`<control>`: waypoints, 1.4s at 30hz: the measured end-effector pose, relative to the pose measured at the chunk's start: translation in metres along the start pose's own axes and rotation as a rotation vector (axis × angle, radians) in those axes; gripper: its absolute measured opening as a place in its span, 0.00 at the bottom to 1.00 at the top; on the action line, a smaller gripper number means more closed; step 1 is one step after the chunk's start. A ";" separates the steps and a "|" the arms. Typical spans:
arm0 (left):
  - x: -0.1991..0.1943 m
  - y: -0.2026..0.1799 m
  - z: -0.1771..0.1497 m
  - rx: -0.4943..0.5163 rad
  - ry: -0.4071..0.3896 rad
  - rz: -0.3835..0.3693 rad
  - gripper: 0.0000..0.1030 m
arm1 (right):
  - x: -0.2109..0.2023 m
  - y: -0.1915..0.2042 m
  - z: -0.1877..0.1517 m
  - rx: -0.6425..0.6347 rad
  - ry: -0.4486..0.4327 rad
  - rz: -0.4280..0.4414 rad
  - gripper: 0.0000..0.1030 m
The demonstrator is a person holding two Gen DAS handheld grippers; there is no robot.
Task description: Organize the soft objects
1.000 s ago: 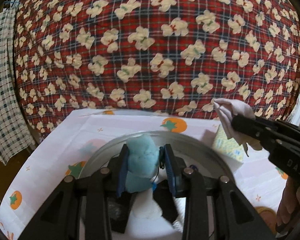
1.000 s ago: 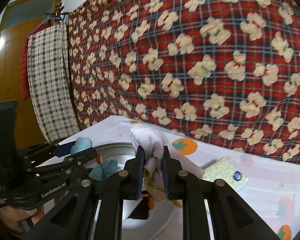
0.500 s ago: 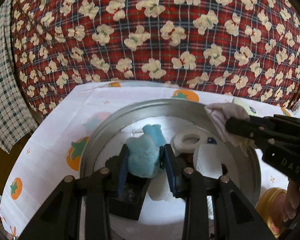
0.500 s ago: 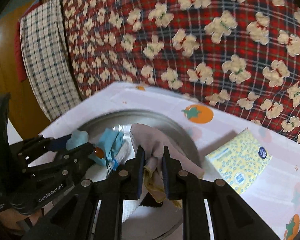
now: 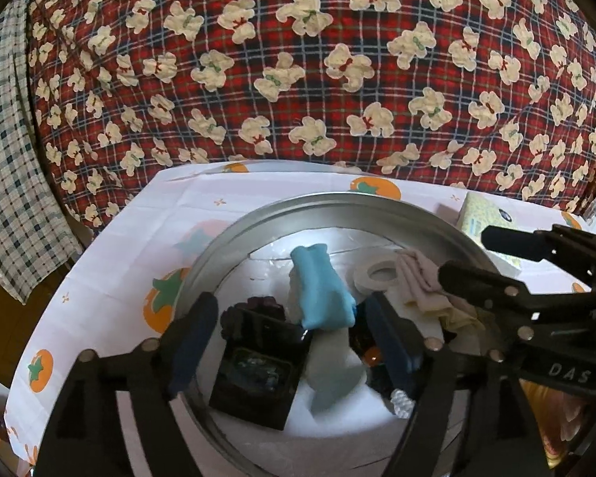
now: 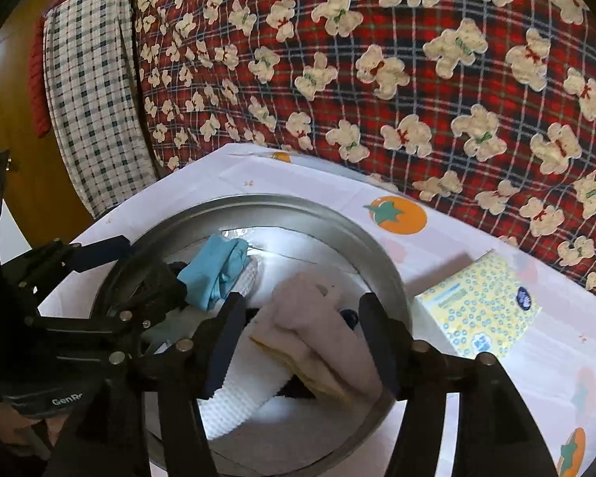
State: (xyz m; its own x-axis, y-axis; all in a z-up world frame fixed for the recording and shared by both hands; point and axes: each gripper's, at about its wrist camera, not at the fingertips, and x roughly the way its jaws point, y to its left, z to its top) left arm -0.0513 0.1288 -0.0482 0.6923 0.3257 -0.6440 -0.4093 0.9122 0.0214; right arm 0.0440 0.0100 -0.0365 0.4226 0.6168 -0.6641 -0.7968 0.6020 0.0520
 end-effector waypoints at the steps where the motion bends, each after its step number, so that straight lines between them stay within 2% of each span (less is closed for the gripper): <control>1: -0.001 0.000 0.000 0.000 -0.003 0.001 0.82 | -0.002 0.000 0.000 -0.001 -0.004 -0.005 0.60; 7: -0.014 0.003 0.000 -0.004 -0.029 0.012 0.94 | -0.015 -0.001 -0.002 -0.001 -0.021 -0.013 0.61; 16: -0.033 0.008 -0.001 -0.036 -0.077 0.003 0.98 | -0.034 0.002 -0.009 0.017 -0.065 -0.004 0.61; 42: -0.051 -0.001 -0.005 -0.032 -0.099 -0.006 0.98 | -0.068 0.001 -0.020 0.051 -0.135 0.004 0.62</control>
State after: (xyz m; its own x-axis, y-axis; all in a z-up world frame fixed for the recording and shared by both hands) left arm -0.0891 0.1098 -0.0193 0.7495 0.3447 -0.5652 -0.4228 0.9062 -0.0079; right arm 0.0061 -0.0412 -0.0060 0.4768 0.6798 -0.5573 -0.7769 0.6225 0.0947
